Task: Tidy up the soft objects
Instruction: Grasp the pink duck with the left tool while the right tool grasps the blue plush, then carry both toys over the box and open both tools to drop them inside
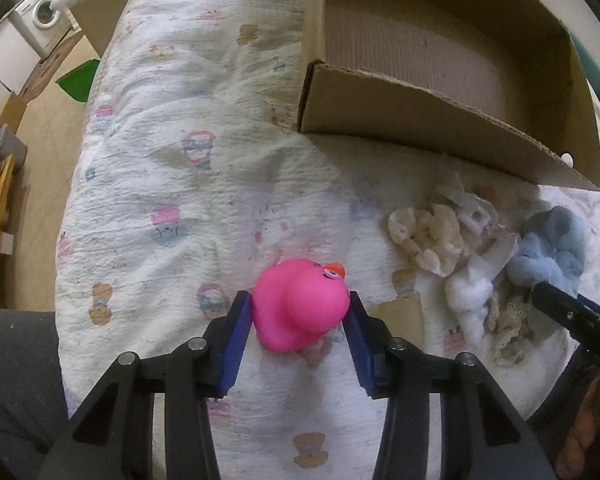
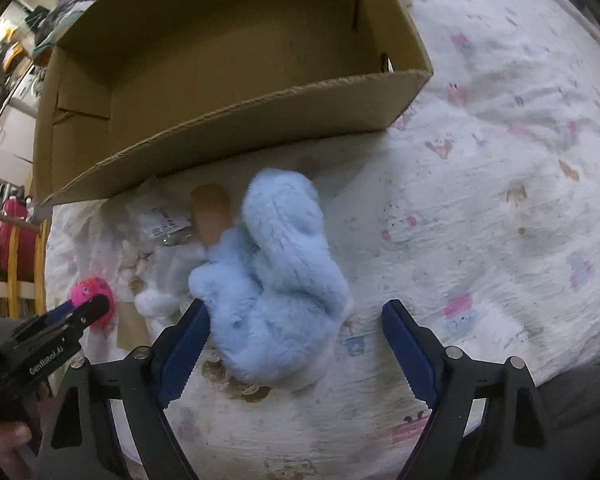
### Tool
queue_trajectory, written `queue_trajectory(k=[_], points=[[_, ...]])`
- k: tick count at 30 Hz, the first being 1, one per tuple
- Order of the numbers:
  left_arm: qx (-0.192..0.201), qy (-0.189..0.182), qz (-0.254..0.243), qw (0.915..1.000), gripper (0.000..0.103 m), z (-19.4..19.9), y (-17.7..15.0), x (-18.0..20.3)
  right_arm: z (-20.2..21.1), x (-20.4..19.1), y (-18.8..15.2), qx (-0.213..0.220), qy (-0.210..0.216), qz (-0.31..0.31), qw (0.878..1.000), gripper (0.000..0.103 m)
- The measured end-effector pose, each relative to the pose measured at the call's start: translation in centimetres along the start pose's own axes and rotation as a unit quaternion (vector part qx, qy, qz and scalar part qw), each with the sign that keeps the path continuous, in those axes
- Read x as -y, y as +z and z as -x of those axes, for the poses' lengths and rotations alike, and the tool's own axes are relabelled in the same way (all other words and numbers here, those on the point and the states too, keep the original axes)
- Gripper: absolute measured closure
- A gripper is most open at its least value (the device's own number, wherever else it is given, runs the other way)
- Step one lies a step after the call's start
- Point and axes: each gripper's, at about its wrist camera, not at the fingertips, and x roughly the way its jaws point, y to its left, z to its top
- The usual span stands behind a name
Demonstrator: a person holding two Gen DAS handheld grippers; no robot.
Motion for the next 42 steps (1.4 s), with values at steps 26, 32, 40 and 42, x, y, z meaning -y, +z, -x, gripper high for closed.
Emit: queue_trajectory(k=[26, 32, 40, 42], points=[[0.129, -0.01, -0.032, 0.991, 0.062, 12.1, 0.9, 0.5, 11.9, 0.1, 0.1, 0.149, 0.082, 0.02, 0.985, 0.063], [0.159, -0.021, -0.046, 0.986, 0.062, 13.5, 4.4, 2.3, 13.4, -0.1, 2.6, 0.196, 0.066, 0.02, 0.978, 0.063], [0.175, -0.018, -0.063, 0.9823, 0.062, 12.6, 8.2, 5.4, 11.9, -0.5, 6.5, 0.219, 0.05, 0.03, 0.974, 0.063], [0.177, -0.012, -0.061, 0.9823, 0.062, 12.0, 8.7, 5.9, 10.9, -0.8, 7.4, 0.216, 0.043, 0.039, 0.975, 0.063]])
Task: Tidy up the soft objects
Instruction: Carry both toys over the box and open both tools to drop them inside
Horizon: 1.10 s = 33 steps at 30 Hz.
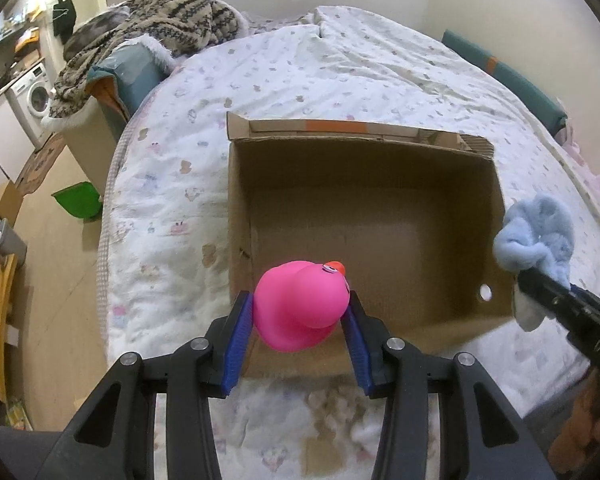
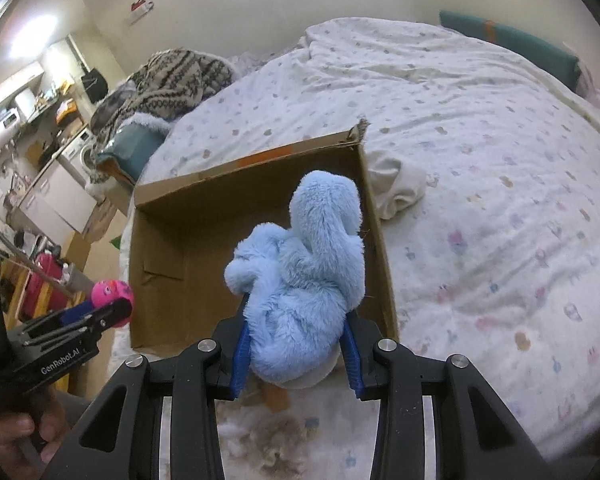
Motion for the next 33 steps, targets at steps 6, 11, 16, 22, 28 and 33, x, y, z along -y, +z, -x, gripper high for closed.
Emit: queue_trajectory(k=[6, 11, 16, 22, 28, 33], points=[[-0.012, 0.004, -0.005, 0.9999, 0.062, -3.4, 0.6, 0.9, -3.7, 0.8, 0.2, -0.021, 0.001, -0.01, 1.0, 0.063], [-0.024, 0.018, -0.006, 0.9995, 0.062, -6.1, 0.2, 1.1, -5.5, 1.4, -0.1, -0.035, 0.001, -0.014, 0.999, 0.063], [-0.035, 0.02, 0.004, 0.9992, 0.062, -7.9, -0.1, 1.0, -7.2, 1.4, -0.9, -0.054, -0.009, -0.009, 0.998, 0.063], [-0.033, 0.029, -0.017, 0.9989, 0.062, -8.9, -0.5, 2.0, -8.4, 1.1, -1.6, -0.078, -0.02, 0.002, 0.997, 0.062], [-0.044, 0.035, -0.019, 0.9982, 0.062, -9.6, -0.7, 2.0, -8.5, 1.2, -1.7, -0.082, -0.023, 0.001, 0.996, 0.061], [-0.043, 0.043, -0.029, 0.9978, 0.062, -9.8, -0.7, 2.0, -8.5, 1.3, -1.7, -0.083, -0.027, 0.0, 0.996, 0.061]])
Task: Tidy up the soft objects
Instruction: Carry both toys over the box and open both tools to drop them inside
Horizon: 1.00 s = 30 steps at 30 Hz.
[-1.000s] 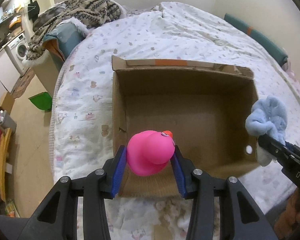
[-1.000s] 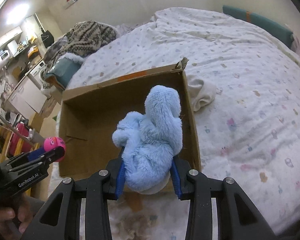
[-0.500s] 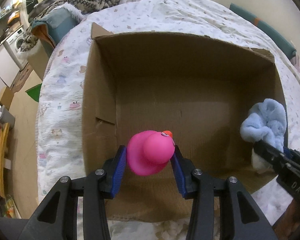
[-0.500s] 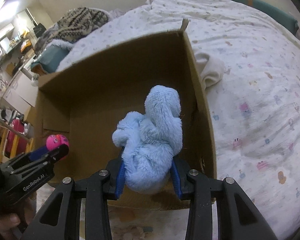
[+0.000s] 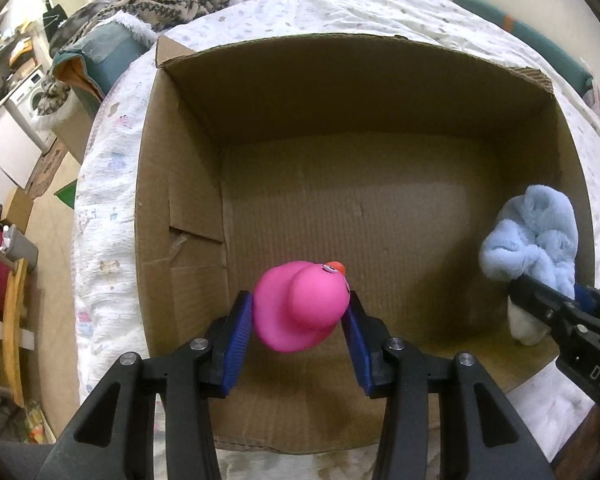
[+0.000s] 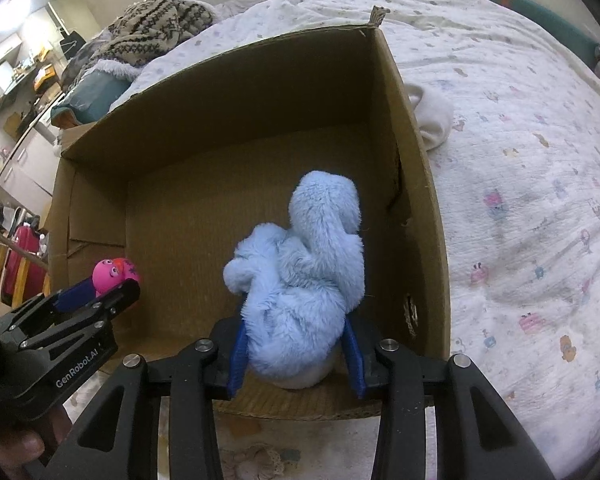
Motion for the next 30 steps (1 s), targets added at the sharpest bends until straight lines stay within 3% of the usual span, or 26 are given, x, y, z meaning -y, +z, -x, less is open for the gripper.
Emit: queue_trajectory(k=[18, 21, 24, 30], points=[[-0.007, -0.004, 0.008, 0.9999, 0.061, 0.7, -0.2, -0.1, 0.6, 0.5, 0.5, 0.003, 0.033, -0.017, 0.999, 0.051], [-0.013, -0.011, 0.0, 0.9999, 0.049, 0.8, -0.1, 0.1, 1.0, 0.8, 0.5, 0.012, 0.035, -0.02, 0.999, 0.051], [-0.006, 0.002, -0.009, 0.9999, 0.032, 1.1, -0.2, 0.5, 1.3, 1.1, 0.6, 0.018, 0.034, -0.026, 0.999, 0.041], [-0.003, 0.002, -0.003, 1.0, 0.032, 1.6, -0.1, 0.6, 1.7, 1.2, 0.9, 0.025, 0.029, -0.028, 0.999, 0.033]])
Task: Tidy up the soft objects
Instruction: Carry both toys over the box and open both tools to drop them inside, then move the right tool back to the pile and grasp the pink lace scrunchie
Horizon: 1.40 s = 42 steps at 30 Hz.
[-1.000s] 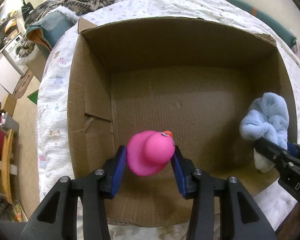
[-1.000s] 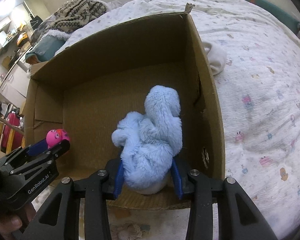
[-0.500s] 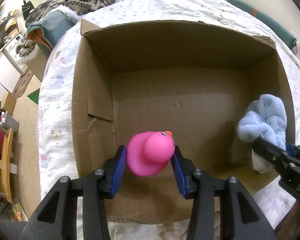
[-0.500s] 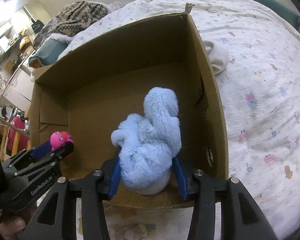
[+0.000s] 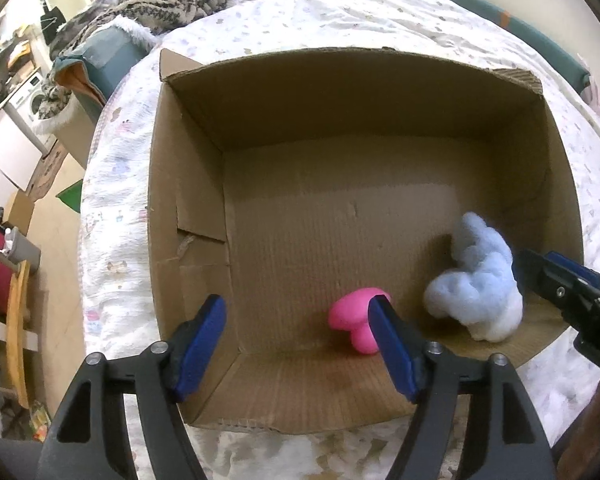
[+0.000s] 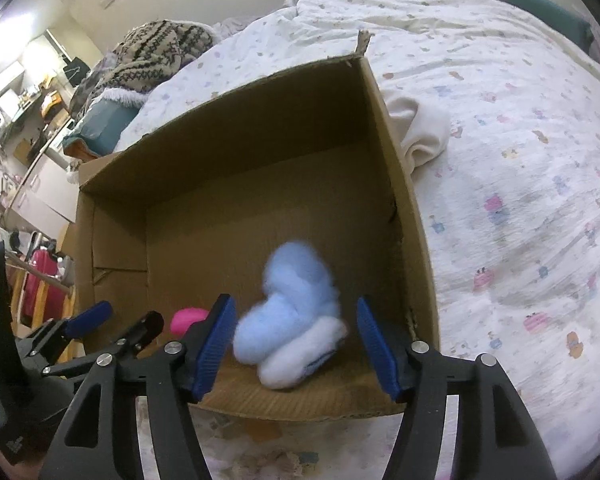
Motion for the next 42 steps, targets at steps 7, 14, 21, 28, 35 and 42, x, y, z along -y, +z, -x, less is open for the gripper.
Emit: queue_trajectory(k=[7, 14, 21, 28, 35, 42], points=[[0.011, 0.001, 0.002, 0.9999, 0.032, 1.4, 0.1, -0.4, 0.8, 0.9, -0.3, -0.002, 0.01, -0.019, 1.0, 0.027], [0.019, -0.005, 0.007, 0.9998, 0.032, 3.0, -0.6, -1.6, 2.3, 0.8, -1.3, 0.002, 0.005, -0.012, 1.0, 0.027], [0.031, -0.012, 0.007, 0.9994, 0.032, 5.4, -2.7, -2.3, 3.9, 0.7, -3.1, -0.002, -0.001, -0.004, 1.0, 0.027], [0.028, -0.018, 0.022, 0.9992, 0.032, 7.0, -6.3, -3.9, 4.8, 1.0, -5.9, -0.021, 0.009, -0.019, 1.0, 0.027], [0.008, -0.027, 0.072, 0.997, 0.032, 6.5, -8.8, -6.1, 4.8, 1.7, -8.0, -0.045, 0.012, -0.052, 0.998, 0.027], [-0.065, -0.067, 0.08, 0.9924, 0.032, 3.6, -10.4, -5.6, 3.0, 2.5, -9.5, -0.089, 0.013, -0.091, 0.992, 0.027]])
